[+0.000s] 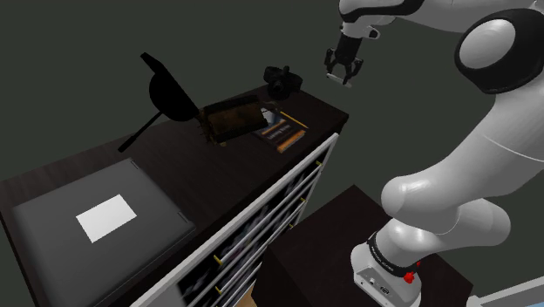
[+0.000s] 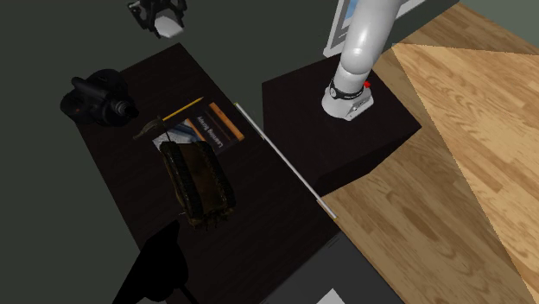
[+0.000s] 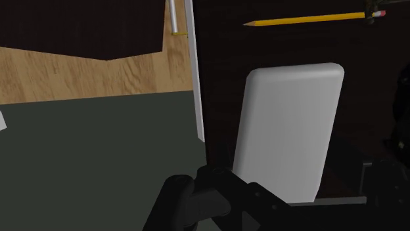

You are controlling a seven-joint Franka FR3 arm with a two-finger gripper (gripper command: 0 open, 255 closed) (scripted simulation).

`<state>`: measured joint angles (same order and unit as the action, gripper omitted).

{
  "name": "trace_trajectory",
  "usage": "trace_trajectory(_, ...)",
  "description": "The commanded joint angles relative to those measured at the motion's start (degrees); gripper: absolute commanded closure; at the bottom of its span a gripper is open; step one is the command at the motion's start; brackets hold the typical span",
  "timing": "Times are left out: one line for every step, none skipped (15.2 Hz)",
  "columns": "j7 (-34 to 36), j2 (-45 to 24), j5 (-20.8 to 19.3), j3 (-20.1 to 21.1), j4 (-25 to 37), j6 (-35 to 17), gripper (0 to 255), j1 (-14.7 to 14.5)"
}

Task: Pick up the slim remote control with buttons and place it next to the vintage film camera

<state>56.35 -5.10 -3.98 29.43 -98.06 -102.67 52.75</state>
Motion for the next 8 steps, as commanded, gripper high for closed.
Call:
trace_trajectory(0.08, -0.27, -0.17, -0.03, -1.28, -1.56, 255, 0.0)
trace_trajectory(0.12, -0.32, -0.2, -0.04, -2.0, -2.31, 255, 0.01)
trace_trajectory(0.17, -0.38, -0.25, -0.05, -2.7, -3.07, 255, 0.02)
trace_trajectory(0.22, -0.45, -0.3, -0.06, -3.39, -3.82, 255, 0.02)
trace_trajectory(0.28, -0.54, -0.36, -0.07, -4.07, -4.57, 255, 0.02)
trace_trajectory(0.34, -0.64, -0.43, -0.08, -4.72, -5.31, 255, 0.02)
trace_trajectory(0.4, -0.75, -0.51, -0.09, -5.37, -6.05, 255, 0.02)
trace_trajectory(0.48, -0.88, -0.59, -0.11, -6.0, -6.79, 255, 0.01)
